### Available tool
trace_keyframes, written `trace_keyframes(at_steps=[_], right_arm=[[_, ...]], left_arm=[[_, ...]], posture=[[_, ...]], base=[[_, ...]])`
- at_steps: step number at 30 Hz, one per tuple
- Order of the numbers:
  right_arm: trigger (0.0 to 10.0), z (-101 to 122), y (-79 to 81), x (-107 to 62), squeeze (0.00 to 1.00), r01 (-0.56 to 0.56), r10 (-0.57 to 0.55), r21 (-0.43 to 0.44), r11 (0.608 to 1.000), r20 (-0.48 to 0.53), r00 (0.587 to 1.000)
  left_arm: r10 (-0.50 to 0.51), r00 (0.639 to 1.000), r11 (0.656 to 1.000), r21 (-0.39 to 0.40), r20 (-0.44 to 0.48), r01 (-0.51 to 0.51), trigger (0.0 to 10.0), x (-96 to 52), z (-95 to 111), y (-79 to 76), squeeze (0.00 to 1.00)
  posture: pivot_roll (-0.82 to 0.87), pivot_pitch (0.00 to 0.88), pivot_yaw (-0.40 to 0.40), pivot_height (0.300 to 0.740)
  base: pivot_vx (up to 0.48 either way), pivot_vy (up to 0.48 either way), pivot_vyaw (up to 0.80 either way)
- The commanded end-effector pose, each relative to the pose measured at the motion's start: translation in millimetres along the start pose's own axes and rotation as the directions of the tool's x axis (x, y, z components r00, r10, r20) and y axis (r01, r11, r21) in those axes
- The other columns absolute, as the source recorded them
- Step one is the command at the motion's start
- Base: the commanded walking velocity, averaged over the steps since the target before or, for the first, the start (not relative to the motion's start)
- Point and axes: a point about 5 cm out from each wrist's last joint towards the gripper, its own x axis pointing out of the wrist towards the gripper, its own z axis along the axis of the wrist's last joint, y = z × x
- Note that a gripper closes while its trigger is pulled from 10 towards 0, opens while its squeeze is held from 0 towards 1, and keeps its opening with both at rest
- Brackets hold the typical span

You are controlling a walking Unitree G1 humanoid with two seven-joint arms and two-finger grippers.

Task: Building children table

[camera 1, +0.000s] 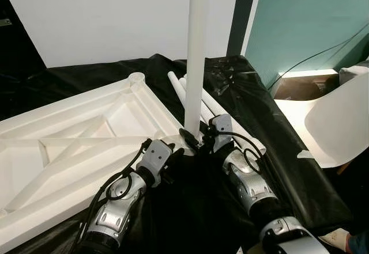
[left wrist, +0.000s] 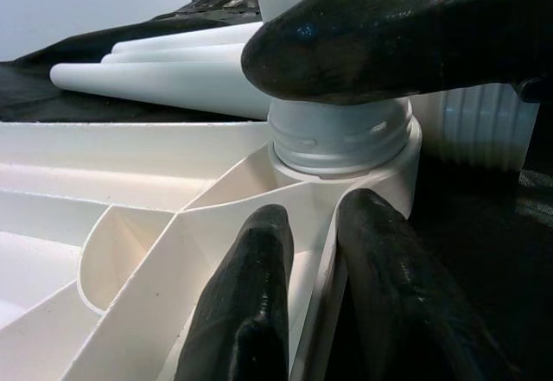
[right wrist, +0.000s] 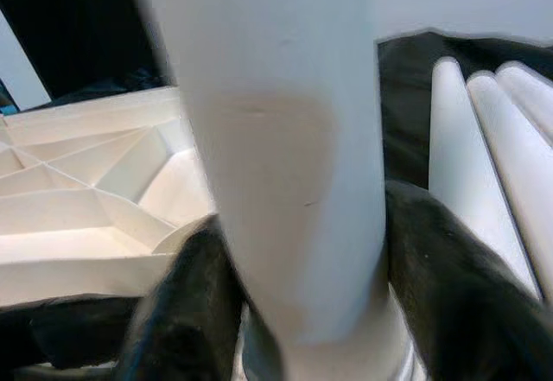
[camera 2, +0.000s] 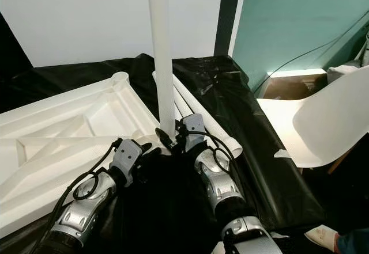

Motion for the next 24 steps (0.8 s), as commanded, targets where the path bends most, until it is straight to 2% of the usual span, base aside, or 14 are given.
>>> trace_keyframes(at_steps=[1,8,9,10,14,15,16,17,18,19,20,23,24], right_arm=[[10.0,7,-9.1,1.7,1.0,0.031,-0.031,0.029,0.999,0.017,0.999],[10.0,9,-9.6,4.9,1.0,-0.073,0.073,0.001,0.997,-0.009,0.997],[10.0,15,-17.3,7.8,0.0,-0.181,0.181,-0.001,0.984,-0.034,0.983],[10.0,18,-21.0,8.4,0.0,-0.241,0.24,-0.007,0.97,-0.051,0.969],[10.0,21,-25.4,8.2,0.0,-0.328,0.325,-0.025,0.944,-0.084,0.942],[10.0,22,-27.4,7.7,0.0,-0.379,0.374,-0.03,0.925,-0.107,0.921],[8.2,24,-29.5,7.0,0.0,-0.422,0.416,-0.022,0.906,-0.129,0.9],[4.5,25,-31.7,6.5,0.0,-0.455,0.45,0.003,0.891,-0.145,0.881],[3.3,26,-33.6,6.1,0.0,-0.478,0.476,0.024,0.878,-0.156,0.865],[3.3,26,-33.6,6.1,0.0,-0.478,0.476,0.024,0.878,-0.156,0.865],[0.0,28,-35.5,5.9,0.0,-0.497,0.493,0.022,0.868,-0.166,0.854],[0.0,31,-39.8,4.9,0.0,-0.558,0.549,0.011,0.83,-0.203,0.811],[0.0,31,-39.8,4.9,0.0,-0.558,0.549,0.011,0.83,-0.203,0.811]], left_arm=[[-0.161,0.981,0.987,-0.039,-0.112,0.158,10.0,-3.0,-26,-32.2,0.0],[-0.162,0.981,0.986,-0.041,-0.111,0.159,10.0,-2.1,-26,-32.9,0.0],[-0.166,0.98,0.986,-0.039,-0.11,0.162,10.0,-1.4,-25,-32.9,0.0],[-0.167,0.98,0.986,-0.038,-0.11,0.164,10.0,-1.2,-25,-32.8,0.0],[-0.168,0.98,0.986,-0.037,-0.109,0.165,10.0,-1.0,-25,-32.4,0.0],[-0.167,0.98,0.986,-0.037,-0.109,0.164,10.0,-1.0,-25,-32.3,0.0],[-0.166,0.98,0.986,-0.037,-0.109,0.163,10.0,-1.1,-25,-32.3,0.0],[-0.164,0.98,0.986,-0.037,-0.108,0.161,10.0,-1.2,-25,-32.2,0.0],[-0.162,0.981,0.987,-0.037,-0.108,0.159,10.0,-1.3,-25,-32.0,0.0],[-0.162,0.981,0.987,-0.037,-0.108,0.159,10.0,-1.3,-25,-32.0,0.0],[-0.16,0.981,0.987,-0.037,-0.108,0.157,10.0,-1.5,-25,-31.8,0.0],[-0.155,0.982,0.988,-0.037,-0.109,0.152,10.0,-2.0,-25,-31.4,0.0],[-0.155,0.982,0.988,-0.037,-0.109,0.152,10.0,-2.0,-25,-31.4,0.0]], posture=[[0.16,0.0,-0.023,0.74],[0.16,0.0,-0.026,0.74],[0.15,0.0,-0.025,0.74],[0.15,0.0,-0.025,0.74],[0.15,0.0,-0.025,0.74],[0.16,0.0,-0.025,0.74],[0.16,0.0,-0.025,0.74],[0.16,0.0,-0.025,0.74],[0.16,0.0,-0.025,0.74],[0.16,0.0,-0.025,0.74],[0.16,0.0,-0.025,0.74],[0.16,0.0,-0.024,0.74],[0.16,0.0,-0.024,0.74]], base=[[0.0,0.0,0.0],[0.0,0.0,0.0],[0.0,0.0,0.0],[0.0,0.0,0.0],[0.0,0.0,0.0],[0.0,0.0,0.0],[0.0,0.0,0.0],[0.0,0.0,0.0],[0.0,0.0,0.0],[0.0,0.0,0.0],[0.0,0.0,0.0],[0.0,0.0,0.0],[0.0,0.0,0.0]])
